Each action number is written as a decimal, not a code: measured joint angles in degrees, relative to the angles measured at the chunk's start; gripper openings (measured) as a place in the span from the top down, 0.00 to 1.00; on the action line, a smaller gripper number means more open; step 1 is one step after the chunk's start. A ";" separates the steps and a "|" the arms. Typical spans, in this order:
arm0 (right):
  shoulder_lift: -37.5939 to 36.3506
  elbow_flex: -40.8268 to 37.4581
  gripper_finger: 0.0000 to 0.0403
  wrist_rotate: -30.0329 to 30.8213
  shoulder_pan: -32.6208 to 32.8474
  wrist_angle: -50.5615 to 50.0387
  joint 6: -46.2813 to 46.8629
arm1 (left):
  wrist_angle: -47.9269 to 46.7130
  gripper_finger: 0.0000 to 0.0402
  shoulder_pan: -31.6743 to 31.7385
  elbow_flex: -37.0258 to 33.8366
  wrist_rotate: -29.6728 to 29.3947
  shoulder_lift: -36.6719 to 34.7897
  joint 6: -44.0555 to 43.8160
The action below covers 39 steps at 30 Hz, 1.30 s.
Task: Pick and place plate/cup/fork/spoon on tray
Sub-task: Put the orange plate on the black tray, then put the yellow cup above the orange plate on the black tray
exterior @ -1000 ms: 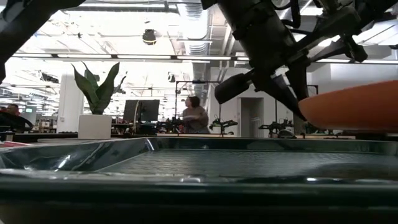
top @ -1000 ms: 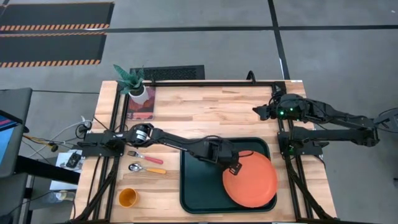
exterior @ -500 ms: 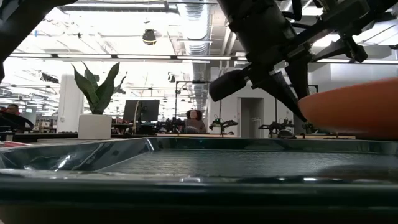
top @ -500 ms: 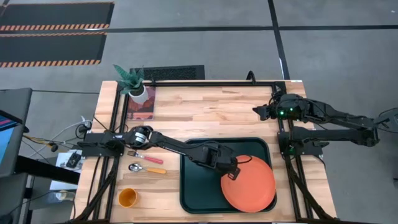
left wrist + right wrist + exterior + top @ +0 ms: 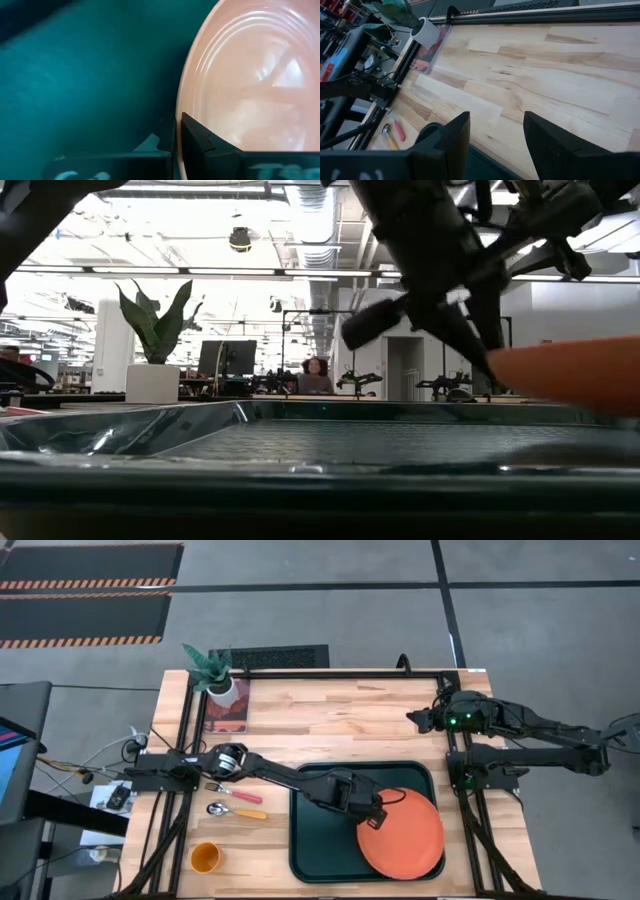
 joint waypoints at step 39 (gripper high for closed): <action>0.00 0.02 0.48 0.04 -0.11 -0.79 -1.98 | -4.01 0.54 1.07 0.00 1.82 -6.18 6.29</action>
